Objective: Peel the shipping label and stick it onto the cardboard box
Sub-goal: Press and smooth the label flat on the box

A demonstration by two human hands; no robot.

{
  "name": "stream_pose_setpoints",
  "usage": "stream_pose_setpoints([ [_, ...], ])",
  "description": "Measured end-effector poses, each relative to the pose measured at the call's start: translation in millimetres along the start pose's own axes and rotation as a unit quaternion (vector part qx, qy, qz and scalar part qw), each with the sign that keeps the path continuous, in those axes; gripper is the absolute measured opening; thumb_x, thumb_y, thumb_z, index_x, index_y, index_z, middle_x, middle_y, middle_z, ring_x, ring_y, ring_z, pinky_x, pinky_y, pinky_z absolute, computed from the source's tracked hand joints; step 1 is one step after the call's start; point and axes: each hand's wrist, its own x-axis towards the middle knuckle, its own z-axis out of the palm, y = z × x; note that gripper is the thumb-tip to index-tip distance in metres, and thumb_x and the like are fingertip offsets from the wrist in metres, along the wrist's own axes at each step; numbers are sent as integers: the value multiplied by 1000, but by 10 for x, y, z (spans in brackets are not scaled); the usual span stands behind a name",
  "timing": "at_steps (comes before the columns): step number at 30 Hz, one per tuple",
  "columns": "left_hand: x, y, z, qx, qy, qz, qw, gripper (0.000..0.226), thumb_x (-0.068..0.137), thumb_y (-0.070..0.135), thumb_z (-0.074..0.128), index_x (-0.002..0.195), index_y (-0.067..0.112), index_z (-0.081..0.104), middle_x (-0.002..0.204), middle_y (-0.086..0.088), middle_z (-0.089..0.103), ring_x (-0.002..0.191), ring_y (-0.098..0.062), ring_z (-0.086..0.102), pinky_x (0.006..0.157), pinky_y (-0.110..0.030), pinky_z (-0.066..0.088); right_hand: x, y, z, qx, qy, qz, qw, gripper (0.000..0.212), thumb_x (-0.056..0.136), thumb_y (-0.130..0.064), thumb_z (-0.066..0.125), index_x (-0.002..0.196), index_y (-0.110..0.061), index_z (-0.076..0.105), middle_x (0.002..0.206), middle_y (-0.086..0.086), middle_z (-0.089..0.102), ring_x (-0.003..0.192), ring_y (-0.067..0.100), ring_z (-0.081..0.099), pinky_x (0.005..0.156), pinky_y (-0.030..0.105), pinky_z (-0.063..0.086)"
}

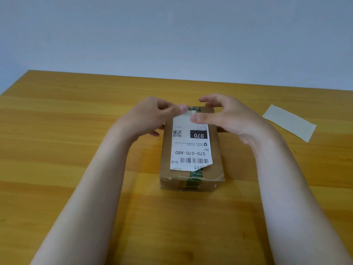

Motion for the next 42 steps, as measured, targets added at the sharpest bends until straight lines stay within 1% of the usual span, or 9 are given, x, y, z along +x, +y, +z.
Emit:
stream_pose_setpoints([
  [3, -52, 8, -35, 17, -88, -27, 996, 115, 73, 65, 84, 165, 24, 28, 133, 21, 57, 121, -17, 64, 102, -45, 57, -15, 8, 3, -53, -70, -7, 996, 126, 37, -59, 99, 151, -38, 51, 142, -14, 52, 130, 14, 56, 113, 37, 44],
  [5, -61, 4, -17, 4, -117, -32, 993, 130, 69, 53, 89, 169, 31, 8, 139, 20, 45, 120, -11, 63, 96, -33, 56, -15, 21, 29, -83, -97, -14, 992, 130, 37, -55, 101, 153, -41, 45, 144, -13, 51, 131, 13, 55, 113, 37, 45],
  [11, 70, -17, 26, -52, -39, -6, 998, 62, 79, 27, 91, 135, 24, 65, 123, 3, 73, 89, -9, 77, 61, -21, 60, 11, 19, 106, -79, -74, -11, 994, 114, 40, -59, 98, 141, -43, 49, 135, -7, 60, 114, 14, 66, 96, 37, 56],
  [20, 179, -90, 107, -113, 38, 6, 993, 30, 87, 25, 85, 115, 17, 78, 97, -5, 78, 63, -7, 76, 50, -25, 58, 18, -13, 237, -61, 37, -24, 997, 51, 77, -53, 87, 115, -30, 60, 101, -13, 70, 79, 3, 68, 59, 24, 45],
  [27, 153, -45, 105, -58, 61, 18, 996, 29, 91, 33, 80, 117, 21, 75, 106, -1, 75, 85, -13, 74, 49, -24, 58, -1, -70, 252, -58, 59, -27, 996, 47, 86, -57, 79, 122, -31, 64, 109, -16, 65, 91, 0, 65, 70, 26, 50],
  [30, 133, -30, 89, -34, 72, 29, 996, 27, 92, 36, 79, 115, 25, 72, 107, 0, 73, 86, -13, 73, 50, -23, 56, -53, -126, 201, -67, 41, -21, 997, 62, 88, -64, 71, 142, -38, 56, 127, -15, 57, 95, -7, 58, 74, 22, 47],
  [33, 126, -20, 70, -18, 96, 41, 994, 25, 95, 35, 75, 118, 26, 72, 116, 0, 71, 90, -13, 72, 59, -27, 61, -109, -145, 125, -70, 9, -2, 997, 82, 84, -65, 75, 154, -41, 42, 139, -15, 49, 109, 9, 64, 86, 35, 56],
  [37, 83, -20, 7, 6, 28, 42, 999, 69, 82, 47, 85, 144, 33, 60, 132, 10, 65, 110, -11, 68, 93, -37, 59, -120, -98, 45, -66, -52, 21, 996, 115, 63, -56, 92, 161, -42, 32, 145, -16, 53, 117, 14, 66, 93, 41, 60],
  [42, 97, -42, 38, 67, -67, 49, 994, 125, 53, 63, 91, 162, 38, 34, 151, 12, 52, 128, -15, 60, 110, -42, 50, -110, -70, 66, -112, -89, 11, 990, 133, 54, -48, 100, 162, -41, 22, 152, -10, 45, 125, 15, 56, 81, 30, 54],
])
